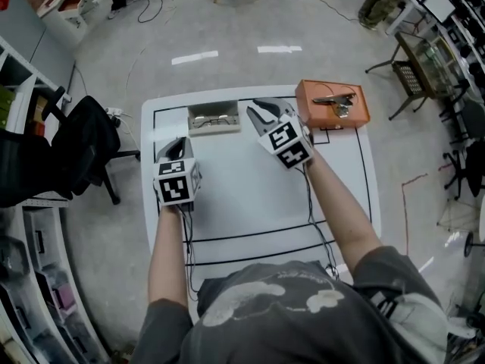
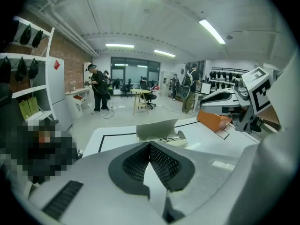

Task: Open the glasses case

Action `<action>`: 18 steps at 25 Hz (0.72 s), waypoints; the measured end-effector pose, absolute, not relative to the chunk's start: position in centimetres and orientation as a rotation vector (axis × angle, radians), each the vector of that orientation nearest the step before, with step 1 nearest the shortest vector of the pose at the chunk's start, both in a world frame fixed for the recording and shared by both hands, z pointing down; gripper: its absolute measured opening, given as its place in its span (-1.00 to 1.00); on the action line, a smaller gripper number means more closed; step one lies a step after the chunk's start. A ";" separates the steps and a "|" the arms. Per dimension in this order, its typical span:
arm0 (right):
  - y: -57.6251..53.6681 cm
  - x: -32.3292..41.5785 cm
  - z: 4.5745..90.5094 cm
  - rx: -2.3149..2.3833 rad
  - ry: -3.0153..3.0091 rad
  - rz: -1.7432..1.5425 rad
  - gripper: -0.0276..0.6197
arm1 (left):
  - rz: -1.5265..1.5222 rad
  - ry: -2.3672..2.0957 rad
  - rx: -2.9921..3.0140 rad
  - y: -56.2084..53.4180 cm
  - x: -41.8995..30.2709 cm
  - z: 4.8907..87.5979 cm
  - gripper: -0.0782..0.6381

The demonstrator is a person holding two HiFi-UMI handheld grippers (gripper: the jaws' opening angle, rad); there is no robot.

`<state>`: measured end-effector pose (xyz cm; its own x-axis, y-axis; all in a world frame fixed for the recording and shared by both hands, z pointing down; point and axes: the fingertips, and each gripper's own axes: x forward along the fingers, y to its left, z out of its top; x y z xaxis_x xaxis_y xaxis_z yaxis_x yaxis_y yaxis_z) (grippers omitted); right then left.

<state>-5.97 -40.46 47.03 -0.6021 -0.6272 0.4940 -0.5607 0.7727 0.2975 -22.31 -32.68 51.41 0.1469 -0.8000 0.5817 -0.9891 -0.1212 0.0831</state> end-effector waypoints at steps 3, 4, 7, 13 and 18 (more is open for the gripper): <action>-38.8 -5.1 45.8 0.916 -2.396 -0.130 -0.83 | 0.531 -1.724 2.002 -31.3 -21.6 49.5 -0.78; -38.3 -4.8 45.4 0.933 -2.407 -0.125 -0.89 | 0.523 -1.729 2.008 -30.8 -21.4 49.0 -0.78; -36.5 -4.0 44.5 0.951 -2.436 -0.106 -0.91 | 0.497 -1.733 2.025 -29.3 -20.3 47.9 -0.78; -32.8 -2.7 43.1 0.948 -2.467 -0.084 -0.91 | 0.465 -1.738 2.064 -26.0 -18.1 46.3 -0.78; -29.3 -0.8 42.9 0.979 -2.467 -0.036 -0.91 | 0.451 -1.743 2.078 -22.8 -16.3 45.5 -0.78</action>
<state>-0.77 -29.32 42.89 -0.6277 -0.6519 0.4255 -0.6392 0.7436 0.1964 -16.32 -22.81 45.53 0.1752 -0.8590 0.4811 -0.9845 -0.1510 0.0889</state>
